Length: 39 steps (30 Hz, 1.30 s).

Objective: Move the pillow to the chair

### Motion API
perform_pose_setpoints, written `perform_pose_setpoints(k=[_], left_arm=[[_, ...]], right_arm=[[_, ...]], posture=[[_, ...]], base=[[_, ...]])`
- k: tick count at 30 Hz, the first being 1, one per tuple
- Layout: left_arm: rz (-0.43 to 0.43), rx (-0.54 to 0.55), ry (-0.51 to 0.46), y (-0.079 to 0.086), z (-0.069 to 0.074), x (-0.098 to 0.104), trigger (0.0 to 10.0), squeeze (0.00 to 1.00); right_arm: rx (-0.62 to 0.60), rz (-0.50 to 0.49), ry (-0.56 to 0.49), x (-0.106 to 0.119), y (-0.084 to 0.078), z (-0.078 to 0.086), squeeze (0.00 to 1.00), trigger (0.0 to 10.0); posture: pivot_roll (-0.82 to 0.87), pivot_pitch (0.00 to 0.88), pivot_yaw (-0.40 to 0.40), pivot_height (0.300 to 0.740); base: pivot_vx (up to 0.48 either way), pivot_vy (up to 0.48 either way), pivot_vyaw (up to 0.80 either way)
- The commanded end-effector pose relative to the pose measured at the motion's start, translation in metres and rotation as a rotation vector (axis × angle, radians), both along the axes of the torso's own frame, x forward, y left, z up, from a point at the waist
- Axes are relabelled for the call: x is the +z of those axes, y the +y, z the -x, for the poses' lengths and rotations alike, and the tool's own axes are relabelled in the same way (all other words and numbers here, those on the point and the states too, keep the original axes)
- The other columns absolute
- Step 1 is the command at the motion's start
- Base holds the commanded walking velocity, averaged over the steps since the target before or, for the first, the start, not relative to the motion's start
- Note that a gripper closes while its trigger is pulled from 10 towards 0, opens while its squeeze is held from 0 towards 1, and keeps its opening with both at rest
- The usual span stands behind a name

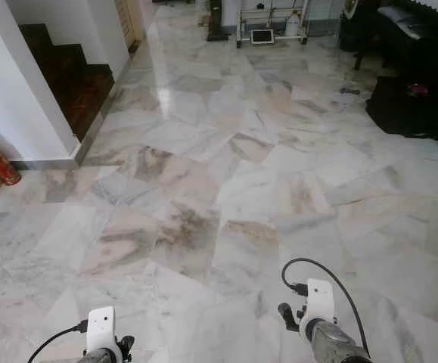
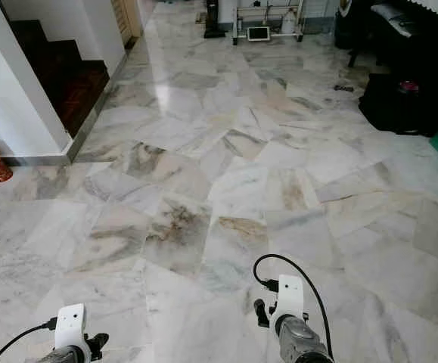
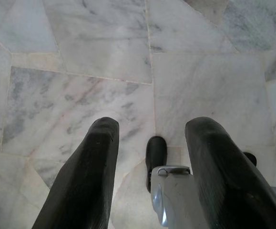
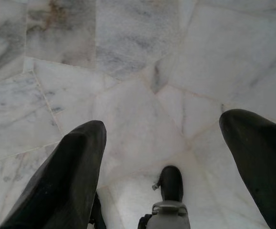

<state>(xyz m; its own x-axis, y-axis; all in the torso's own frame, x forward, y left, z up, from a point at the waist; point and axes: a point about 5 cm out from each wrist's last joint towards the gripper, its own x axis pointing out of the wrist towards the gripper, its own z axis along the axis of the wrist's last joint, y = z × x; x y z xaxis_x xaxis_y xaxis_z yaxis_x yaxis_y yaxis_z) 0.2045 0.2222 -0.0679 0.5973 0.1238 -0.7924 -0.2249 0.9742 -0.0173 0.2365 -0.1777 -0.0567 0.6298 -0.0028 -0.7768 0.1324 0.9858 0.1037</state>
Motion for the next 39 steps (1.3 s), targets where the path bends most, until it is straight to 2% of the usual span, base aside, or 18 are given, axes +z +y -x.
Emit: perform_pose_setpoints(k=[1, 3, 13, 20, 22, 39], left_arm=[[-0.002, 0.006, 0.020, 0.0020, 0.0017, -0.0008, 10.0, 0.00], [-0.002, 0.008, 0.020, 0.0021, 0.0016, -0.0007, 10.0, 0.00], [-0.024, 0.035, 0.040, 0.0048, 0.0027, -0.0011, 10.0, 0.00], [-0.032, 0.049, 0.042, 0.0054, 0.0029, -0.0011, 10.0, 0.00], [-0.029, 0.053, 0.040, 0.0050, 0.0029, -0.0012, 10.0, 0.00], [-0.017, 0.043, 0.032, 0.0052, 0.0033, -0.0011, 10.0, 0.00]], right_arm=[[0.021, -0.009, -0.022, 0.0030, 0.0029, -0.0046, 0.00, 10.0], [0.054, -0.005, -0.030, 0.0040, 0.0037, -0.0058, 0.00, 10.0], [0.040, -0.004, -0.026, 0.0038, 0.0044, -0.0060, 0.00, 10.0], [0.162, 0.042, 0.042, 0.0025, 0.0043, -0.0044, 0.00, 10.0], [0.160, 0.018, 0.044, 0.0021, 0.0052, -0.0038, 0.00, 10.0], [0.086, 0.024, 0.024, 0.0016, 0.0046, -0.0034, 0.00, 10.0]], posture=[[-0.05, 0.000, 0.040, 0.740], [-0.05, 0.000, 0.039, 0.740], [-0.05, 0.000, 0.044, 0.740], [-0.05, 0.000, 0.049, 0.740], [-0.05, 0.000, 0.048, 0.740], [-0.05, 0.000, 0.059, 0.740]], base=[[0.000, 0.000, 0.00], [0.000, 0.000, 0.53], [0.000, 0.000, 0.77], [0.000, 0.000, 0.80], [0.000, 0.000, 0.80], [0.000, 0.000, 0.80]])
